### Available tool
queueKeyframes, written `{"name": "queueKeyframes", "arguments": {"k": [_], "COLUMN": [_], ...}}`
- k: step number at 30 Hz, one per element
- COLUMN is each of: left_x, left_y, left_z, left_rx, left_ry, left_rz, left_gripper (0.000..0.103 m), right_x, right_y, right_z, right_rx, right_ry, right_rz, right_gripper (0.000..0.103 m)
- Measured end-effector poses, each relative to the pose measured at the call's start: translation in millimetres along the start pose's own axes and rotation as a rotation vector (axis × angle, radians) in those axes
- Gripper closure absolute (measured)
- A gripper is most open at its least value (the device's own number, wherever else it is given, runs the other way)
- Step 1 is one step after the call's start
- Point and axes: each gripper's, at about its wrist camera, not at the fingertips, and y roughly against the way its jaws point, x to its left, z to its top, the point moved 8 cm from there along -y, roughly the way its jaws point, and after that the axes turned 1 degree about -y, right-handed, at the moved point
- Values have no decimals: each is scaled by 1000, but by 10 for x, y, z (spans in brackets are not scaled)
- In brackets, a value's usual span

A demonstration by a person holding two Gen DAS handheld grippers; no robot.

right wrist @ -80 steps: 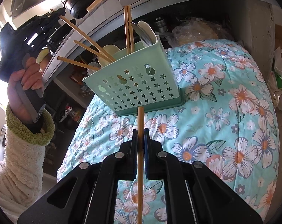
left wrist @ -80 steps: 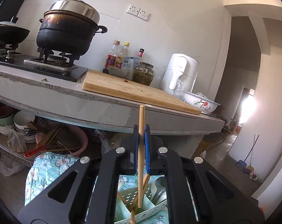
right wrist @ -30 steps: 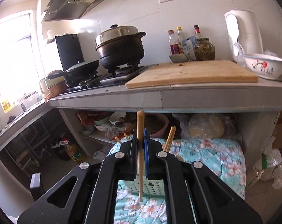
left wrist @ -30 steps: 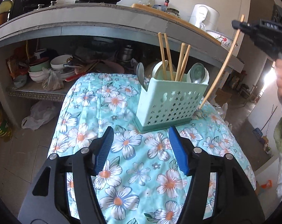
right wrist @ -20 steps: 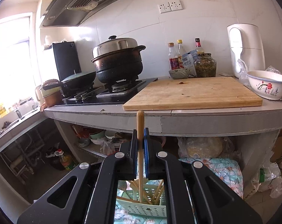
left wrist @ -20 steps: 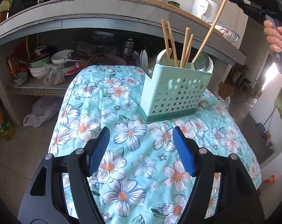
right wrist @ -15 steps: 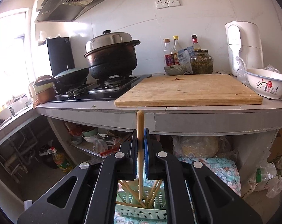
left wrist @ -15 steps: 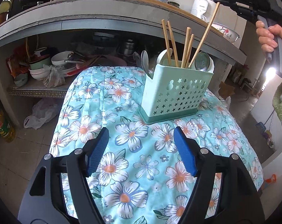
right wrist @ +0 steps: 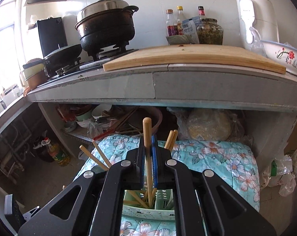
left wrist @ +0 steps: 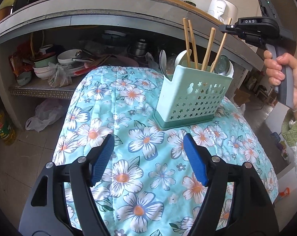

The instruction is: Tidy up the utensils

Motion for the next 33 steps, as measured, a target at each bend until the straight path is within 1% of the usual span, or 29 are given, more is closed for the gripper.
{"name": "queueKeyframes", "arguments": {"k": [2, 3, 4, 5, 6, 9, 10, 12, 13, 15, 17, 18, 19, 21, 22, 24, 28, 30, 31, 33], "left_x": [-5, -12, -17, -27, -35, -77, -102, -159, -196, -275, -355, -394, -422, -496, -531, -580, -634, -630, -629, -650], "left_y": [14, 25, 37, 53, 67, 126, 149, 198, 228, 288, 349, 382, 408, 471, 499, 556, 643, 681, 699, 746], "left_z": [-4, -3, -2, 2, 6, 23, 27, 35, 38, 44, 51, 55, 59, 56, 55, 42, -25, -64, -83, -109], "left_rx": [1, 1, 0, -2, -4, -11, -14, -20, -26, -38, -53, -61, -69, -83, -84, -87, -72, -60, -51, -38], "left_ry": [-1, -3, -4, -6, -8, -12, -14, -18, -22, -31, -33, -30, -26, -19, -18, -11, 0, 7, 8, 0], "left_rz": [2, 3, 4, 6, 8, 10, 11, 10, 11, 16, 22, 30, 36, 46, 50, 85, 142, 190, 224, 264], "left_gripper": [34, 34, 34, 34, 34, 33, 32, 30, 28, 24, 17, 16, 13, 11, 9, 8, 8, 8, 8, 8], "right_x": [-39, -62, -83, -108, -130, -191, -214, -256, -274, -292, -299, -300, -287, -266, -249, -226, -178, -160, -149, -111], "right_y": [-15, 5, 40, 88, 156, 386, 469, 644, 736, 928, 1097, 1168, 1228, 1309, 1348, 1436, 1534, 1559, 1570, 1603], "right_z": [-73, -100, -117, -126, -132, -159, -182, -254, -310, -461, -657, -760, -879, -1118, -1247, -1510, -1939, -2109, -2196, -2341], "right_rx": [23, 30, 27, 20, 7, -28, -38, -55, -61, -71, -71, -70, -62, -29, -15, 7, 50, 62, 71, 89], "right_ry": [-22, -40, -53, -65, -76, -101, -109, -123, -127, -128, -114, -104, -92, -66, -51, -23, 5, 8, 7, 6], "right_rz": [10, 27, 31, 33, 43, 62, 70, 81, 84, 86, 66, 54, 45, 20, -3, -43, -108, -134, -148, -172], "right_gripper": [95, 93, 89, 80, 73, 66, 66, 62, 61, 55, 49, 46, 43, 36, 35, 28, 21, 15, 15, 13]}}
